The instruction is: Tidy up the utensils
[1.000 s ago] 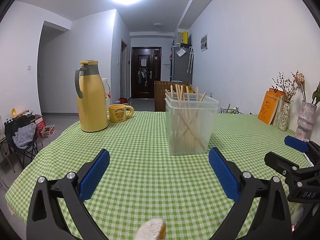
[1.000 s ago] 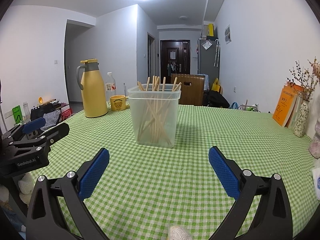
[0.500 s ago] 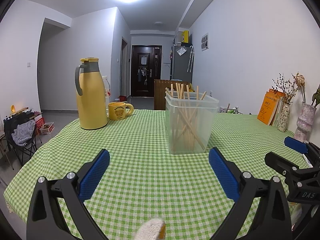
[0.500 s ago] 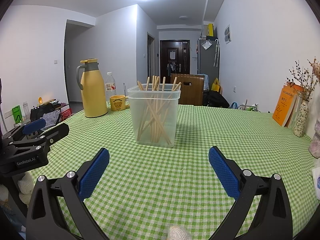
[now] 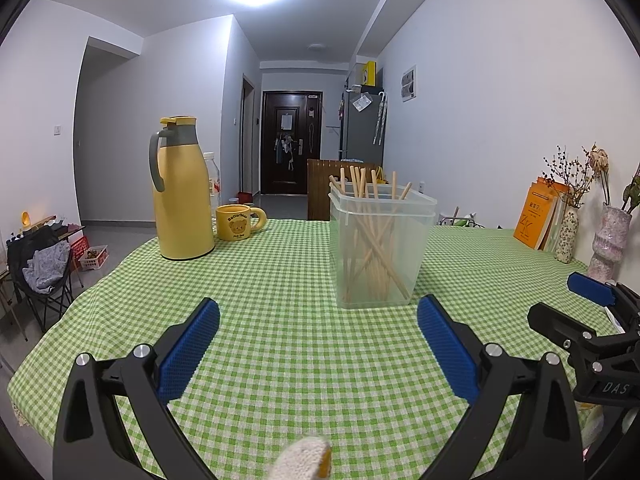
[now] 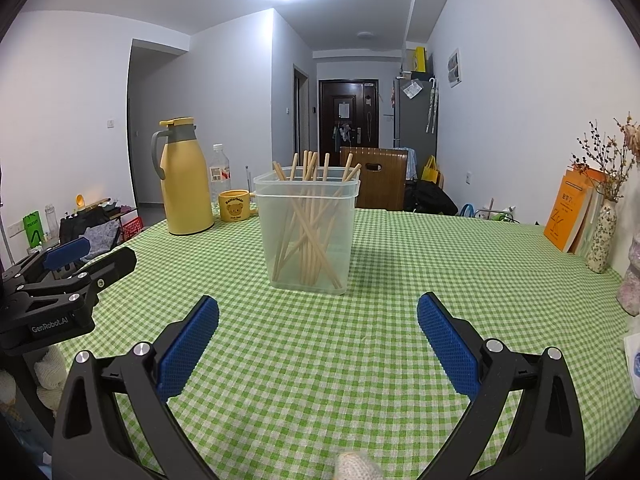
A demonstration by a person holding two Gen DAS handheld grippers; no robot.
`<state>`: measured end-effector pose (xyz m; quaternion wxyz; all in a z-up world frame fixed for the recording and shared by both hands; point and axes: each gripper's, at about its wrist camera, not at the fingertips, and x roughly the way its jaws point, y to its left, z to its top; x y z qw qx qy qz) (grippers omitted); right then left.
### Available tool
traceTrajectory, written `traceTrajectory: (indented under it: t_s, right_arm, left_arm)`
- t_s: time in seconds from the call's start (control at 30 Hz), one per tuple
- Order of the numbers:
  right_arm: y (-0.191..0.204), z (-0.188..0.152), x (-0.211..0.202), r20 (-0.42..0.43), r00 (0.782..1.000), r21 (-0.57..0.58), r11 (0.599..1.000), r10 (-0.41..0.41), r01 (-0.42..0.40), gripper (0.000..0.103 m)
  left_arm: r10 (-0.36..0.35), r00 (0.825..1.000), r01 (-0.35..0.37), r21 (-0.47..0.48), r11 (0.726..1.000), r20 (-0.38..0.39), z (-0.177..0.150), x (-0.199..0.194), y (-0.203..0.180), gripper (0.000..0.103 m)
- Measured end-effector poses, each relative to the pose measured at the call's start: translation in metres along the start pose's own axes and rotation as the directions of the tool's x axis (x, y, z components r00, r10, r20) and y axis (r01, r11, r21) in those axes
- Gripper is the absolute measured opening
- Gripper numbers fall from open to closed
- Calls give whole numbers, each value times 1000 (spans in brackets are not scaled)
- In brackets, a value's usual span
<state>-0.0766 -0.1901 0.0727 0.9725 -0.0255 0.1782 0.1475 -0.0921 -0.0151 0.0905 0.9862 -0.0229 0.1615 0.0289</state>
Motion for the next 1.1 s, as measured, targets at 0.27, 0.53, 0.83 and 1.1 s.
traceTrajectory:
  t_s: [0.27,0.53,0.83,1.1]
  right_arm:
    - [-3,-1,0,-2,1000,1,1000,-3,3,96]
    - [-4,-2,1,-8,1000,2,1000,-6,6,96]
    - [-2,-4,3,-18,1000,-1,1000,-5,5,96]
    - [-2,-6,7,-27,1000,6,1000,-11,11,96]
  left_arm:
    - [0,1000,0,3,1000,2,0,-1,-1,96]
    - [-4,1000,4,5,1000,-8,-1,0,-1,96]
    - [-9,1000,9,9,1000,-23,-5,5,-2,96]
    - [-1,999,1,-15,1000,-46,-7,12,1,96]
